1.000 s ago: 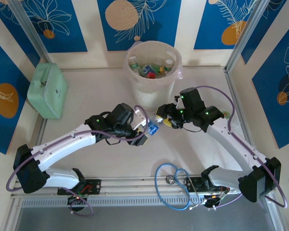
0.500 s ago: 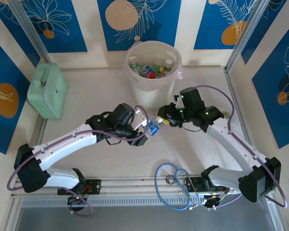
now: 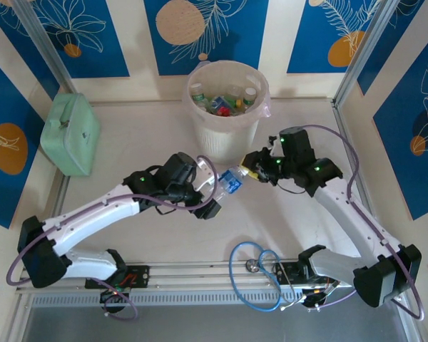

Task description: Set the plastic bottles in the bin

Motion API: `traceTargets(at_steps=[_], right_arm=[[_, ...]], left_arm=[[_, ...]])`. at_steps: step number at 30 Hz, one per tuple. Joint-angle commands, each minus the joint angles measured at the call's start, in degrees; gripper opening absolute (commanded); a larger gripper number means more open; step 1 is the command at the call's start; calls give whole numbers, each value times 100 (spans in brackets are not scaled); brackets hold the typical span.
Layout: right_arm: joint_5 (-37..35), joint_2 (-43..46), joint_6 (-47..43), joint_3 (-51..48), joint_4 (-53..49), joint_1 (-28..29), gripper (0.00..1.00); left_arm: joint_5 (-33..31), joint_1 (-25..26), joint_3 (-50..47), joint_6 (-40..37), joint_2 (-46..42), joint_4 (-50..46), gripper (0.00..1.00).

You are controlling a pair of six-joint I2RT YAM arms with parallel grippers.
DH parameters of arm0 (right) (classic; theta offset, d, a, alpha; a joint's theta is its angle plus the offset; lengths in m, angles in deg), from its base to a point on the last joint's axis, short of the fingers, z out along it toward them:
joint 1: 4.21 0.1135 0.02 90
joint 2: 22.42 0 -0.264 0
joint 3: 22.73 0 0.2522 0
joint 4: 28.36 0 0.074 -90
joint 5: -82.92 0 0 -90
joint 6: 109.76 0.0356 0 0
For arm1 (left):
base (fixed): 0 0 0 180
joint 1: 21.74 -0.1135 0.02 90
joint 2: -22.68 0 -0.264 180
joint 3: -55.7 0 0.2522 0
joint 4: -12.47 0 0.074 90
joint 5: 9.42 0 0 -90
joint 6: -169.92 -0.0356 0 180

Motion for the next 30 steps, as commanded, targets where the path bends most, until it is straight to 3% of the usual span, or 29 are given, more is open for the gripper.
traceTargets(at_steps=[1, 10, 18, 27, 30], right_arm=[[403, 25, -187, 739, 33, -431, 25], [-66, -1039, 35, 2692, 584, -1079, 26], [-1063, -2126, 684, 3433, 1568, -1144, 26], [-1337, -3350, 1143, 4116, 2110, -1049, 26], [-1426, -3696, 1132, 4498, 1975, -971, 36]], left_arm=[[-557, -34, 153, -96, -514, 117, 100], [-781, -114, -325, 383, -1048, 644, 100], [-606, -114, -557, 591, -917, 658, 100], [-696, -119, -886, 667, -902, 717, 100], [-726, -119, -920, 609, -835, 793, 100]])
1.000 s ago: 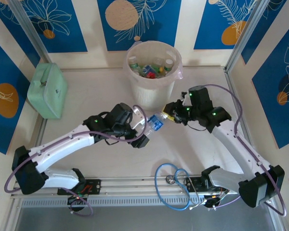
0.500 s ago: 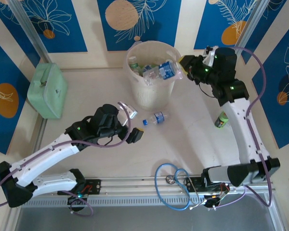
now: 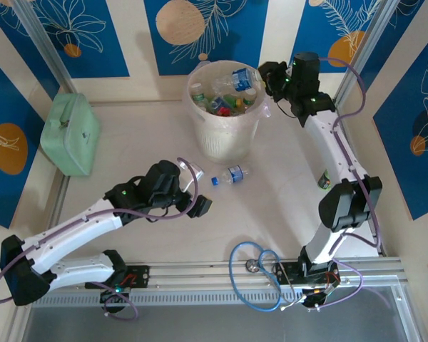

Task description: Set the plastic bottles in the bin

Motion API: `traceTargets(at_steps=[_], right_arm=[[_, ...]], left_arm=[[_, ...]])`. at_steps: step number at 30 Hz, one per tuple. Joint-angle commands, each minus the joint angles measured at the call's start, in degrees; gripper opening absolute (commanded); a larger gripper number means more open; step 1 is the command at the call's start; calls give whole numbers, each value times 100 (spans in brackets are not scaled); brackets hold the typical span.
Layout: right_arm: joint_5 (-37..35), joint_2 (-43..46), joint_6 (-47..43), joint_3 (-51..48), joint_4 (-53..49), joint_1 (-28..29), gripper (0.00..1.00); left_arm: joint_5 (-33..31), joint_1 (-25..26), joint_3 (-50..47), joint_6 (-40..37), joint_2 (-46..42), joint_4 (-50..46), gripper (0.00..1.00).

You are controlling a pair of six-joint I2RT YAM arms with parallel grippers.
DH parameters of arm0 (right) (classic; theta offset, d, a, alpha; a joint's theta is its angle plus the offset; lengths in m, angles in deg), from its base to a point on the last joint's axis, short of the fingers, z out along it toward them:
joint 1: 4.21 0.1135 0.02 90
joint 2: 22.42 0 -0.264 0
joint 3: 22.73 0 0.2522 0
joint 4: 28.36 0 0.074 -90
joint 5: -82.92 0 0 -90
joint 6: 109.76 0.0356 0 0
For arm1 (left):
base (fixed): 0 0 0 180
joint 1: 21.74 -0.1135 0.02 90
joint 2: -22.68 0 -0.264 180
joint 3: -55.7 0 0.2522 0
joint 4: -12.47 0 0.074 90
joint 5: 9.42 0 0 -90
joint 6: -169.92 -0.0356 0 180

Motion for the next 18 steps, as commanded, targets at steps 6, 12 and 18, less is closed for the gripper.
traceTargets(at_steps=[6, 12, 18], right_arm=[[-295, -373, -119, 692, -89, 183, 65], [-233, 127, -322, 223, -3, 123, 65], [-89, 1377, -780, -694, -257, 91, 65]], left_arm=[[-121, -55, 76, -349, 499, 446, 100], [-302, -57, 325, -965, 1208, 883, 100], [-396, -92, 432, -1377, 1942, 1624, 100]])
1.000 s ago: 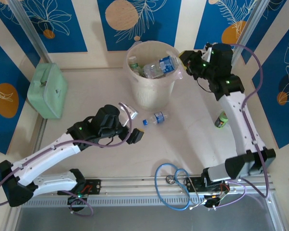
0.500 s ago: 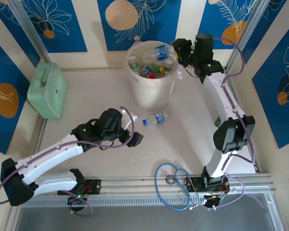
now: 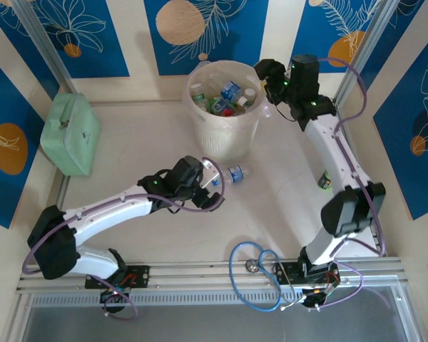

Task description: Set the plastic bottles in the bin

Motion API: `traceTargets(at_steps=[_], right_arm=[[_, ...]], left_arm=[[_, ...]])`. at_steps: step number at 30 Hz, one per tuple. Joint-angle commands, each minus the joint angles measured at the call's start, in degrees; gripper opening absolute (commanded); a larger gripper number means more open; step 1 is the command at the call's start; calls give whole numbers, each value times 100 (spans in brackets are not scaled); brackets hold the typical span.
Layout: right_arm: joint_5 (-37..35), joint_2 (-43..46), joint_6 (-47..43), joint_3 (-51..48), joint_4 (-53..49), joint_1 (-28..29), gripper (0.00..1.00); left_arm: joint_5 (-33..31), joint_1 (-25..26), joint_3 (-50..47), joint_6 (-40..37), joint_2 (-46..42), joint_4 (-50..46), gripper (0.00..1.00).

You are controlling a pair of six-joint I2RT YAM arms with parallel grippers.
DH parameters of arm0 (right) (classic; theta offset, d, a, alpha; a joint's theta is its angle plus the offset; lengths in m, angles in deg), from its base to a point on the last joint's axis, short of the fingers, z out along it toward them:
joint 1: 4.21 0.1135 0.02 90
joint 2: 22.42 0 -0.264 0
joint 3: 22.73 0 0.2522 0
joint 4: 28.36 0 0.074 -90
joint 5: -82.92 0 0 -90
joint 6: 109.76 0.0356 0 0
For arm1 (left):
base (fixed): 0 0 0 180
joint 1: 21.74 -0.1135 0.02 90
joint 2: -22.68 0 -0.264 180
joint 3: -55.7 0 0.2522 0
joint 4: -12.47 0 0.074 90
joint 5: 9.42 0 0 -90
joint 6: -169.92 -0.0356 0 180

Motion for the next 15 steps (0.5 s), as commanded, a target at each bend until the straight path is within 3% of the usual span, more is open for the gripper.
traceTargets(at_steps=[1, 10, 15], right_arm=[[108, 1054, -463, -478, -177, -28, 65], [368, 3599, -963, -2722, -1172, 18, 65], [438, 4887, -950, -3809, -2055, -28, 65]], left_arm=[[-73, -63, 189, -463, 367, 689, 99], [482, -256, -324, -1042, 1240, 2759, 97], [1274, -781, -824, -575, 1532, 4183, 94]])
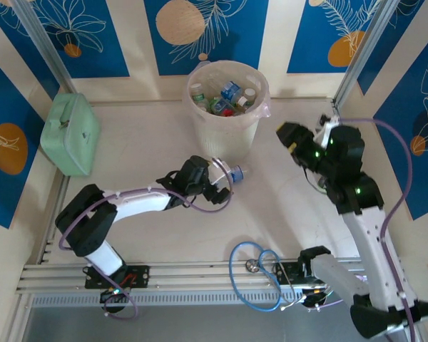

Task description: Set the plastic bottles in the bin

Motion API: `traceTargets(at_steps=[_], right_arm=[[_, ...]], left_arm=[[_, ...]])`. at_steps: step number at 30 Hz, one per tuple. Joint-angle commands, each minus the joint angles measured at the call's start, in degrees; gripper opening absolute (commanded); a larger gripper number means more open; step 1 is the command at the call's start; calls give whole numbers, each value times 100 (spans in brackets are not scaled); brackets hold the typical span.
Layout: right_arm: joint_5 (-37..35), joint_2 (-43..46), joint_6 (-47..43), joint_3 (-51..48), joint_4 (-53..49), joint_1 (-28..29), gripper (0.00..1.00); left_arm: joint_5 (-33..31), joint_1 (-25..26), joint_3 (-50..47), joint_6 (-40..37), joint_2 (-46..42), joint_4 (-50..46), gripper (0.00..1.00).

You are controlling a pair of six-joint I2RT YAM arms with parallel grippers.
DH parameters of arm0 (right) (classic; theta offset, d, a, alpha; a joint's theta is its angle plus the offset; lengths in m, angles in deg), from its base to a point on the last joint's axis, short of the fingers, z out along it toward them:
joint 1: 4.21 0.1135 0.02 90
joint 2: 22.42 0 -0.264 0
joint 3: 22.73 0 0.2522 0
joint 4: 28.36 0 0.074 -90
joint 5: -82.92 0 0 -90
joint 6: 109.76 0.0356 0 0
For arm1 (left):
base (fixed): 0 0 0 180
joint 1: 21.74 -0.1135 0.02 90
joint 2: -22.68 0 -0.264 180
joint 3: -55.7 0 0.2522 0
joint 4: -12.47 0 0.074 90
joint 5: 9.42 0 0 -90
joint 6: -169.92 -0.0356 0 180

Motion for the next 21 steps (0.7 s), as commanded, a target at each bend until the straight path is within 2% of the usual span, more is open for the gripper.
traceTargets(at_steps=[1, 4, 9, 14, 21], right_arm=[[157, 648, -118, -585, -975, -31, 65], [143, 1178, 53, -1146, -1435, -46, 65], [297, 1508, 379, -1733, -1504, -15, 64], [306, 1374, 329, -1607, -1451, -7, 64], [277, 1377, 288, -1507, -1543, -2, 64]], left_arm=[[811, -462, -216, 483, 217, 1292, 94], [1405, -807, -368, 1212, 328, 1748, 92], [1605, -960, -352, 1476, 489, 1666, 92], [2441, -1379, -253, 2250, 907, 1920, 90], [2852, -1587, 66, 2691, 1307, 1757, 89]])
